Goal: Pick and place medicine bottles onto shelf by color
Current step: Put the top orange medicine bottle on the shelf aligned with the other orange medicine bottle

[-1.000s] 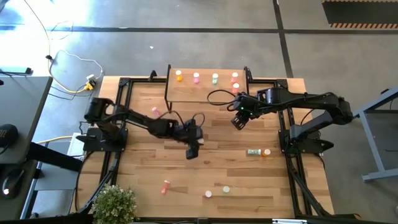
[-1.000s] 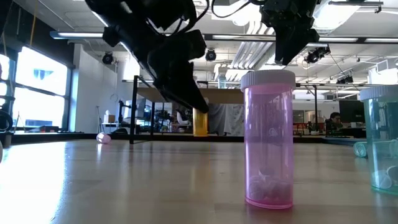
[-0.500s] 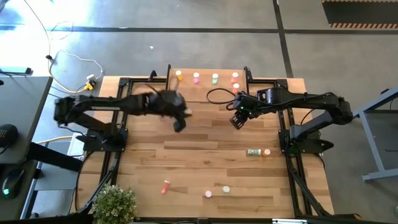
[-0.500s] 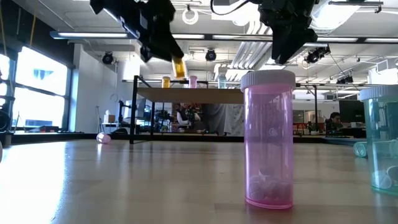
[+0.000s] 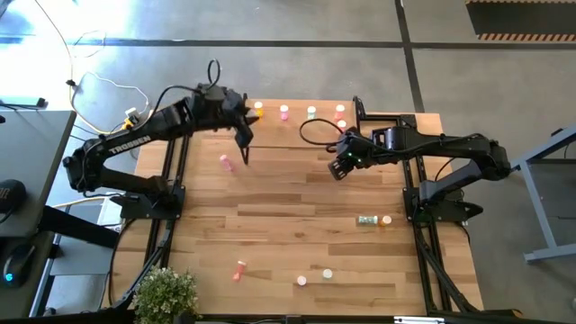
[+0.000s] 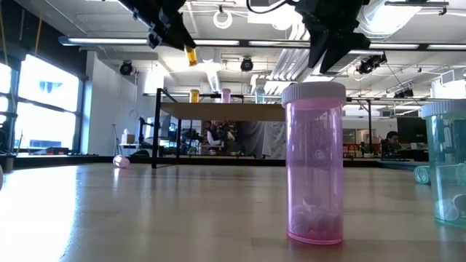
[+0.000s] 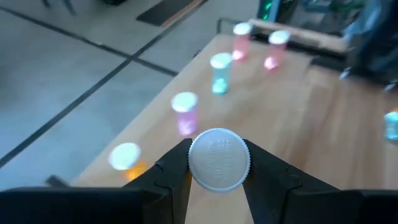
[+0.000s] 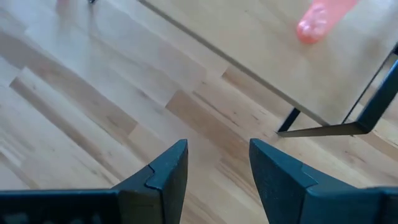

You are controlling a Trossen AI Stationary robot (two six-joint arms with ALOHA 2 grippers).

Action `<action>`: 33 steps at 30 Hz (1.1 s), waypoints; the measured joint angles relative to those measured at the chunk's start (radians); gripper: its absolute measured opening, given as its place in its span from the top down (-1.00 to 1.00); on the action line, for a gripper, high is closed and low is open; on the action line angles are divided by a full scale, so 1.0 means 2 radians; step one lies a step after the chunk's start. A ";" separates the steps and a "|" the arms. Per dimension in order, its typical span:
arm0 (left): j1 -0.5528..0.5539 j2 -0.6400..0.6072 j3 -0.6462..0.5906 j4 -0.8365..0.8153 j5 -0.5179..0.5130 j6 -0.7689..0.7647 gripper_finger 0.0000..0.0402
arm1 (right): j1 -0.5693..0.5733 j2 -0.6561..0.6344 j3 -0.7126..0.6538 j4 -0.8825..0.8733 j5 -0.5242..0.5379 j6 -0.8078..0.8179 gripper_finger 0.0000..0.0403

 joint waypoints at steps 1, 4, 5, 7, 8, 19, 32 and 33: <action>0.006 0.004 0.004 -0.006 0.000 0.004 0.43 | 0.000 0.000 0.000 0.000 0.003 0.006 0.20; 0.021 0.016 0.008 -0.025 0.000 0.005 0.43 | 0.000 0.000 0.000 0.000 0.007 0.017 0.20; 0.023 0.020 0.008 -0.031 0.001 0.005 0.43 | 0.000 0.000 0.000 0.000 0.007 0.019 0.20; 0.026 0.032 0.008 -0.038 0.009 0.005 0.43 | 0.000 0.000 0.000 0.000 0.007 0.019 0.20; 0.027 0.038 0.008 -0.037 0.014 0.005 0.43 | 0.000 0.000 0.000 0.000 0.007 0.019 0.20; 0.022 0.091 0.008 -0.040 0.020 -0.018 0.43 | 0.000 0.000 0.000 0.000 -0.005 0.016 0.20; 0.016 0.105 0.008 -0.040 -0.027 -0.017 0.43 | 0.000 0.000 0.000 0.000 -0.006 0.015 0.20; 0.018 0.105 0.008 -0.040 -0.027 -0.017 0.43 | 0.000 0.000 0.000 -0.001 -0.006 0.015 0.20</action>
